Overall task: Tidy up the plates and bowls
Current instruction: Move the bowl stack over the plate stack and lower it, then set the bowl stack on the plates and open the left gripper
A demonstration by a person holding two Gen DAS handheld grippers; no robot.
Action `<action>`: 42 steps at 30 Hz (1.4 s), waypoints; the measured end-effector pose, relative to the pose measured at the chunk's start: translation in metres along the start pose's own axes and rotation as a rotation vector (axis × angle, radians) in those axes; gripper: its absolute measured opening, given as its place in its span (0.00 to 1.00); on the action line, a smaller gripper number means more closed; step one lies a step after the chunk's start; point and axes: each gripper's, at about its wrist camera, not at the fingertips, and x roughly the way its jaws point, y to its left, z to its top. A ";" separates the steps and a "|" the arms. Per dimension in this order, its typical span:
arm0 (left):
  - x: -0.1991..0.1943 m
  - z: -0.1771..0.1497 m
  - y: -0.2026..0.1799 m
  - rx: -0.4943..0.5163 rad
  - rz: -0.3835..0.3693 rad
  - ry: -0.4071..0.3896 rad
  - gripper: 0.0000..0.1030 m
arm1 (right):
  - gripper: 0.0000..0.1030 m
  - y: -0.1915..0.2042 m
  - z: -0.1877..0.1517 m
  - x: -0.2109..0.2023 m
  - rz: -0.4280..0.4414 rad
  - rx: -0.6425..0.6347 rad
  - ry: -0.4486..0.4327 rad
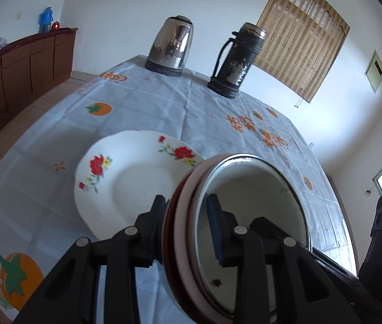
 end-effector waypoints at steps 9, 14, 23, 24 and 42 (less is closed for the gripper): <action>0.008 0.027 0.028 -0.021 0.038 -0.017 0.29 | 0.38 0.025 0.015 0.032 0.038 -0.020 0.026; 0.017 0.042 0.042 -0.030 0.053 -0.014 0.29 | 0.38 0.036 0.026 0.050 0.053 -0.023 0.037; 0.045 0.055 0.055 -0.042 0.057 0.032 0.29 | 0.38 0.039 0.038 0.081 0.036 -0.012 0.051; 0.047 0.055 0.055 -0.039 0.059 0.037 0.29 | 0.38 0.037 0.038 0.084 0.034 -0.009 0.054; 0.052 0.048 0.059 0.077 0.256 -0.095 0.64 | 0.57 0.030 0.038 0.098 0.035 -0.079 -0.047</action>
